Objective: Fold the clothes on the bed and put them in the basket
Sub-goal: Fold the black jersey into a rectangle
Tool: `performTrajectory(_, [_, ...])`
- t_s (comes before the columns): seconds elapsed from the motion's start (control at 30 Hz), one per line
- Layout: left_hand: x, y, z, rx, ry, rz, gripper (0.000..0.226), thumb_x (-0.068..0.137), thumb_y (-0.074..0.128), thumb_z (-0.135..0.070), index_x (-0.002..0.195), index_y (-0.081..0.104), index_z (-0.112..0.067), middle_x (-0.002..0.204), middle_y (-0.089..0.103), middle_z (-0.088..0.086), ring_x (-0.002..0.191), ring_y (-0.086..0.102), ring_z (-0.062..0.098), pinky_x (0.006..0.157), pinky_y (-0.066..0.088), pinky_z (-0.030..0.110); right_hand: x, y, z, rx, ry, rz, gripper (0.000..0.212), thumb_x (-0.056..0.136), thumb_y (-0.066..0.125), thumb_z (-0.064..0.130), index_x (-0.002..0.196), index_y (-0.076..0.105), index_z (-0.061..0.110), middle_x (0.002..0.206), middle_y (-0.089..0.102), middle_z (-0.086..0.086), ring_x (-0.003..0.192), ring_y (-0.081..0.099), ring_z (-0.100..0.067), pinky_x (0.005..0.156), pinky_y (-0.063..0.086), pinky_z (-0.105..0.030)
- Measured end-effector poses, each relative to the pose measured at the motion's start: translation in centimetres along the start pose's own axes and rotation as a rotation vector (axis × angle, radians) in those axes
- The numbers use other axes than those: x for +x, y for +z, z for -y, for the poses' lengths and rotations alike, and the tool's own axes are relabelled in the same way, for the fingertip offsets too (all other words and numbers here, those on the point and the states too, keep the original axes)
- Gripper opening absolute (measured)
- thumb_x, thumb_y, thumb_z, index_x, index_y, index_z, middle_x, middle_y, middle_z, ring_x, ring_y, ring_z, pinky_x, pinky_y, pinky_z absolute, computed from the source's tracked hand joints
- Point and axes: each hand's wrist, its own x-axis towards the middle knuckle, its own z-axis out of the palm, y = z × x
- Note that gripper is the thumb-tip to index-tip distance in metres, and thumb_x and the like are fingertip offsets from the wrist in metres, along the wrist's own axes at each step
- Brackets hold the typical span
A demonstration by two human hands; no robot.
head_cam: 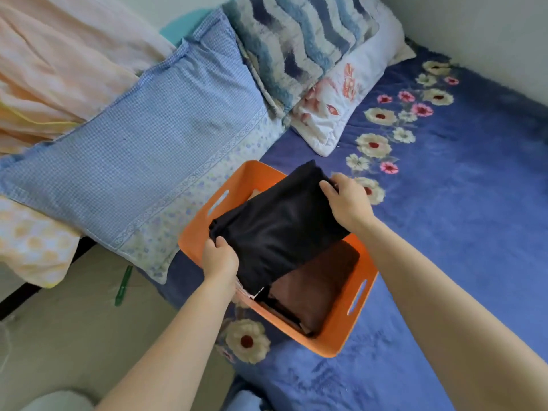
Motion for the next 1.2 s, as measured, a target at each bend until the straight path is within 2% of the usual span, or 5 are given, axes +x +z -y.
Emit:
performTrajectory(0.23, [4.3, 0.1, 0.2, 0.138, -0.175, -0.011, 0.060, 0.095, 0.032, 0.004, 0.153, 0.019, -0.008, 0.146, 0.042, 0.014, 0.126, 0.047, 0.036, 0.100, 0.041, 0.042, 4.5, 8.3, 2.5, -0.418, -0.241, 0.094, 0.023, 0.105, 0.037, 0.023, 0.116, 0.048, 0.005, 0.110, 0.056, -0.016, 0.093, 0.059, -0.039, 0.062, 0.033, -0.036])
performTrajectory(0.53, [6.6, -0.5, 0.3, 1.292, 0.191, 0.197, 0.091, 0.087, 0.054, 0.000, 0.151, -0.011, -0.001, 0.112, 0.062, 0.012, 0.089, 0.062, 0.022, 0.063, 0.047, 0.031, 6.2, 13.0, 4.0, -0.863, -0.429, 0.175, 0.025, 0.090, 0.057, 0.003, 0.115, 0.055, 0.006, 0.096, 0.062, -0.008, 0.078, 0.066, -0.030, 0.052, 0.033, -0.034])
performTrajectory(0.77, [5.5, 2.4, 0.7, 1.332, 0.589, 0.173, 0.069, 0.099, 0.042, -0.033, 0.151, 0.012, 0.000, 0.149, 0.026, 0.018, 0.137, 0.029, 0.032, 0.105, 0.036, 0.033, 4.8, 16.6, 0.9, -0.722, -0.885, 0.125, 0.045, 0.086, 0.042, 0.018, 0.125, 0.063, 0.010, 0.124, 0.064, -0.010, 0.108, 0.063, -0.029, 0.081, 0.055, -0.038])
performTrajectory(0.93, [7.5, 4.1, 3.5, 1.559, -0.022, 0.367, 0.109, 0.091, 0.035, -0.070, 0.146, -0.023, 0.003, 0.152, -0.023, 0.033, 0.142, -0.020, 0.049, 0.117, -0.002, 0.052, 5.8, 18.6, -3.7, -0.884, -0.676, 0.414, 0.063, 0.097, 0.021, 0.051, 0.153, 0.022, 0.022, 0.161, 0.020, -0.004, 0.149, 0.009, -0.021, 0.121, 0.003, -0.041])
performTrajectory(1.2, [10.7, 4.8, 5.8, 1.769, -0.064, 0.385, 0.111, 0.084, 0.019, -0.082, 0.132, -0.039, -0.001, 0.144, -0.032, 0.039, 0.137, -0.032, 0.048, 0.110, -0.023, 0.054, 7.7, 20.6, -5.6, -0.890, -0.638, 0.469, 0.071, 0.084, -0.016, 0.061, 0.147, -0.023, 0.029, 0.152, -0.027, 0.006, 0.137, -0.032, -0.011, 0.110, -0.028, -0.034])
